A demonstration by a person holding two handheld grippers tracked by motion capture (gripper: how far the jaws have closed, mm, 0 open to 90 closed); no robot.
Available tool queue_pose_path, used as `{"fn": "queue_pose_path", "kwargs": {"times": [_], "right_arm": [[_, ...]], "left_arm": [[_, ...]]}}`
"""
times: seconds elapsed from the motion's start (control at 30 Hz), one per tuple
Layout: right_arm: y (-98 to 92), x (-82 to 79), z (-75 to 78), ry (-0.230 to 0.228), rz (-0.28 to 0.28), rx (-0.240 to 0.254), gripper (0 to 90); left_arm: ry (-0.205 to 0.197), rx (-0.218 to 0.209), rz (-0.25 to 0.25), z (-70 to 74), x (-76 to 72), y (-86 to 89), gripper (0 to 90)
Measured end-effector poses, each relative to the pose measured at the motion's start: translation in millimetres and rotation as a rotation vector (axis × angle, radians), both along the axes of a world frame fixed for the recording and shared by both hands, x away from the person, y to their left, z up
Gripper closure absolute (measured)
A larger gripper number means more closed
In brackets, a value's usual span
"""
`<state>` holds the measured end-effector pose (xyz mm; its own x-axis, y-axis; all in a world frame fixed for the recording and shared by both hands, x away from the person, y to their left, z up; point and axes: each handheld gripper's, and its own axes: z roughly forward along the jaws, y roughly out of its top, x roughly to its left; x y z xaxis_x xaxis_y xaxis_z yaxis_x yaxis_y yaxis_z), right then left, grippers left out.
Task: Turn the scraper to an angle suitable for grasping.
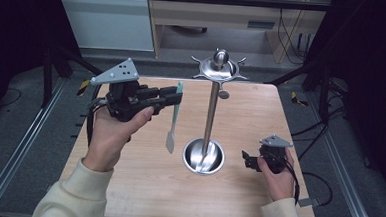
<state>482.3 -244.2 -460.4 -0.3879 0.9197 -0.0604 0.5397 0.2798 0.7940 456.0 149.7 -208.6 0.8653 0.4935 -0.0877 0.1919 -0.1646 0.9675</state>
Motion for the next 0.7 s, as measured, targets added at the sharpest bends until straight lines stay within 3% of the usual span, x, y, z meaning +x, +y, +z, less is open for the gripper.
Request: {"fn": "queue_pose_path", "kwargs": {"times": [0.1, 0.23, 0.4, 0.7], "right_arm": [[0.0, 0.2, -0.3, -0.002, 0.001, -0.005, 7.7], [0.1, 0.2, -0.3, 0.000, 0.003, -0.003, 7.7], [0.4, 0.2, -0.6, 0.006, 0.007, -0.002, 7.8], [0.1, 0.0, -0.4, 0.007, 0.009, 0.002, 7.8]], "left_arm": [[0.000, 0.004, 0.003, 3.3, 2.7, -0.6, 74.2], [-0.018, 0.045, 0.017, 7.7, 4.8, -3.6, 74.2], [-0.007, 0.062, 0.012, 8.8, 9.1, -7.7, 74.2], [-0.011, 0.072, 0.008, 12.2, 11.5, -12.9, 74.1]]}}
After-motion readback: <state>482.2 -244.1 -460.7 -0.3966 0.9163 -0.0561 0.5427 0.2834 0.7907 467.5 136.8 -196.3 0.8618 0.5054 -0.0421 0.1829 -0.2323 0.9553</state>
